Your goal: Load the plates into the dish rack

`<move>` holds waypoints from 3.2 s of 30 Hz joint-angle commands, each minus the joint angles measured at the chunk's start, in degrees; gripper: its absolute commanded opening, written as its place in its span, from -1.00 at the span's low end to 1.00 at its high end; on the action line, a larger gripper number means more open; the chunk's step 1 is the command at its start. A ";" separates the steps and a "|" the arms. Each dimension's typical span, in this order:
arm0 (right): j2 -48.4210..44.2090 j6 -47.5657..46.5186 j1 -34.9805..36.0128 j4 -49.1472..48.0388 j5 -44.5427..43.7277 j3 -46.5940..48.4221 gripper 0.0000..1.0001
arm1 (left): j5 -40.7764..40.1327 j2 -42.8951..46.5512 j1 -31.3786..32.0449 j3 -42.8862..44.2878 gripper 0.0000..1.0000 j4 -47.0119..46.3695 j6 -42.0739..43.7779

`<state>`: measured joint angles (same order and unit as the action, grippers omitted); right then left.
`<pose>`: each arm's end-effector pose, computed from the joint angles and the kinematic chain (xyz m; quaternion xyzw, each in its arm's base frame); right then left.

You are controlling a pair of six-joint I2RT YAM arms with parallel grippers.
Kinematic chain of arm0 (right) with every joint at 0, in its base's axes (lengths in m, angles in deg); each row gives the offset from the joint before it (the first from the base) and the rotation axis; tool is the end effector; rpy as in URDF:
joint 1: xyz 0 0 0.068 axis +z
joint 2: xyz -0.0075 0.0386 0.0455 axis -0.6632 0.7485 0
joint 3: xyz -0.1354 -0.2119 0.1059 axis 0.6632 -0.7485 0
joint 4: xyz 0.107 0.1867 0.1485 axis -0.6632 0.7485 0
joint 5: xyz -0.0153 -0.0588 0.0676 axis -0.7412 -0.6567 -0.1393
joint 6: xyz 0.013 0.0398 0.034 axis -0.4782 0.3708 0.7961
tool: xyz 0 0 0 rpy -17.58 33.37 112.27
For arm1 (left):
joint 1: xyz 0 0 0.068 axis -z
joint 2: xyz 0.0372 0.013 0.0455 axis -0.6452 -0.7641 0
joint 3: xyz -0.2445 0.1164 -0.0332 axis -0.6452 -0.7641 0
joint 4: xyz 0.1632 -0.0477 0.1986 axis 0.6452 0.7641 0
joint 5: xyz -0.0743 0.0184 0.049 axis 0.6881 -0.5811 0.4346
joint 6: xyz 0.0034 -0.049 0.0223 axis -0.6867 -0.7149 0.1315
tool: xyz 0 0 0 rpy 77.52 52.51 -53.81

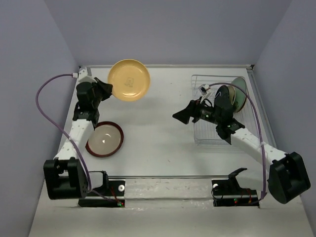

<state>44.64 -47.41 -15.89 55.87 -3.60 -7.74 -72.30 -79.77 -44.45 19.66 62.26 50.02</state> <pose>0.2320 0.1328 0.2695 -0.1452 0.7440 0.4841 0.4371 0.2985 0.0166 0.3170 -0.1624 0.7283 -0.2020 0.6344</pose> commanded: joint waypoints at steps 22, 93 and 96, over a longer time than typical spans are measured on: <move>2.46 1.25 3.00 10.61 6.84 16.45 0.95 | 10.91 32.74 18.42 -12.23 -0.89 12.67 9.11; 20.84 -22.13 -9.39 37.76 -73.40 32.10 -0.54 | 10.56 39.42 27.92 -12.84 0.98 15.14 12.36; 19.25 -21.07 -9.39 37.76 -71.65 31.92 0.33 | 10.56 39.33 27.39 -12.84 0.98 15.22 12.27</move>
<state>66.80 -70.60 -25.25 95.83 -76.26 23.60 -61.86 -40.47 -16.56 4.65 78.76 61.37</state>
